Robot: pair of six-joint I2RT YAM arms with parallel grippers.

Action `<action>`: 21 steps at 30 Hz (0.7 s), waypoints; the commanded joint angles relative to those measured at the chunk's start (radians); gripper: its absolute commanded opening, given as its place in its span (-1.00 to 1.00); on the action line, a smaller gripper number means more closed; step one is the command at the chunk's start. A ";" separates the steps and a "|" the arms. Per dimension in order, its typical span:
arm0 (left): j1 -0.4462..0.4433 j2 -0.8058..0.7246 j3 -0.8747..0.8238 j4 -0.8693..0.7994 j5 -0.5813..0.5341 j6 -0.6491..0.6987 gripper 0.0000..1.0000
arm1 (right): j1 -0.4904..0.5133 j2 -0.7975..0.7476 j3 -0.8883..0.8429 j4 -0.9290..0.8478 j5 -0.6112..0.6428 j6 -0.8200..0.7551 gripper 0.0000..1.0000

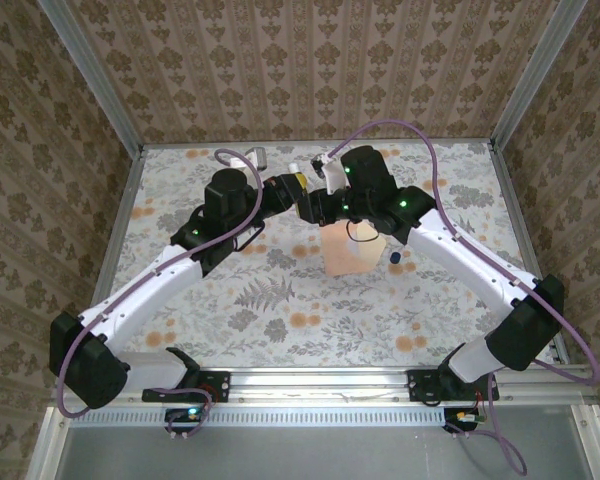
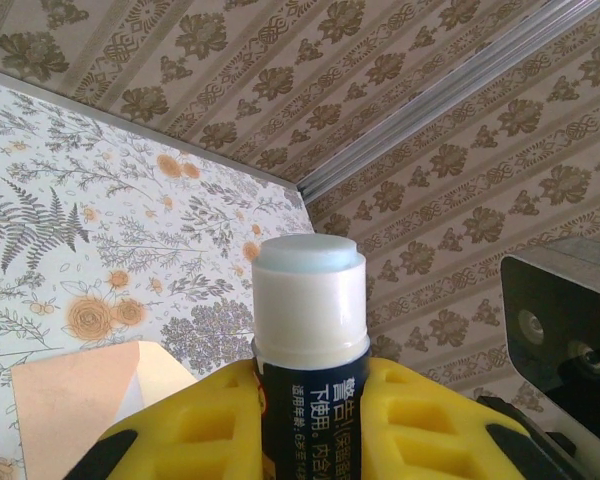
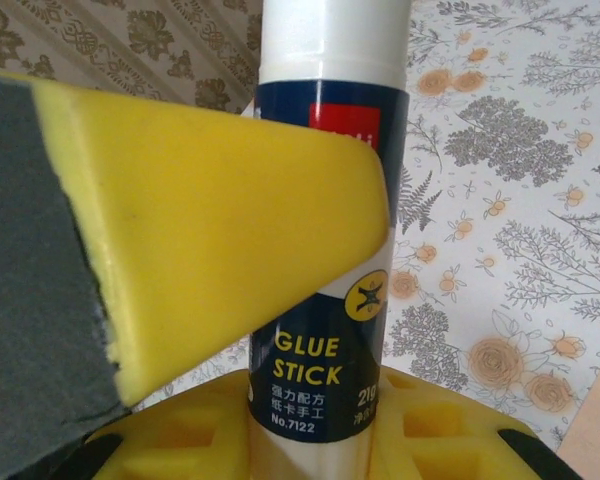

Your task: Place the letter into the envelope and seal it

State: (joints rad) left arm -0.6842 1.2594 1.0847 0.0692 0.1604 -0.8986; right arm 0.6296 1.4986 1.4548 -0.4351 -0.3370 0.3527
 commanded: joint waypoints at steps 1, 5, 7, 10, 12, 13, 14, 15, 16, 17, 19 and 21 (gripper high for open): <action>0.008 -0.017 -0.012 0.075 0.057 -0.023 -1.00 | -0.017 -0.025 -0.026 0.062 -0.060 0.030 -0.58; 0.018 -0.026 -0.025 0.117 0.090 -0.015 -1.00 | -0.047 -0.050 -0.051 0.108 -0.131 0.062 -0.60; 0.026 -0.036 -0.037 0.153 0.114 -0.003 -1.00 | -0.072 -0.070 -0.076 0.158 -0.200 0.093 -0.61; 0.035 -0.050 -0.050 0.214 0.181 0.032 -1.00 | -0.117 -0.095 -0.105 0.241 -0.331 0.150 -0.60; 0.039 -0.060 -0.050 0.248 0.229 0.073 -1.00 | -0.152 -0.100 -0.125 0.324 -0.445 0.211 -0.60; 0.040 -0.066 -0.047 0.255 0.251 0.100 -1.00 | -0.167 -0.100 -0.136 0.378 -0.508 0.247 -0.60; 0.040 -0.072 -0.040 0.260 0.278 0.128 -1.00 | -0.181 -0.100 -0.146 0.437 -0.567 0.292 -0.60; 0.041 -0.074 -0.035 0.267 0.300 0.150 -1.00 | -0.192 -0.100 -0.157 0.493 -0.603 0.332 -0.61; 0.042 -0.074 -0.025 0.274 0.332 0.169 -1.00 | -0.201 -0.131 -0.167 0.558 -0.647 0.376 -0.60; 0.041 -0.072 -0.018 0.294 0.370 0.181 -1.00 | -0.208 -0.136 -0.173 0.609 -0.675 0.412 -0.61; 0.041 -0.059 -0.009 0.344 0.440 0.183 -1.00 | -0.212 -0.143 -0.170 0.668 -0.723 0.452 -0.61; 0.041 -0.043 -0.003 0.405 0.526 0.171 -1.00 | -0.212 -0.152 -0.160 0.696 -0.751 0.472 -0.61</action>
State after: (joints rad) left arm -0.6449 1.2236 1.0607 0.3805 0.4828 -0.8021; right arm 0.4477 1.4055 1.2713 0.0582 -0.9783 0.6868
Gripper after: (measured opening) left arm 0.202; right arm 0.246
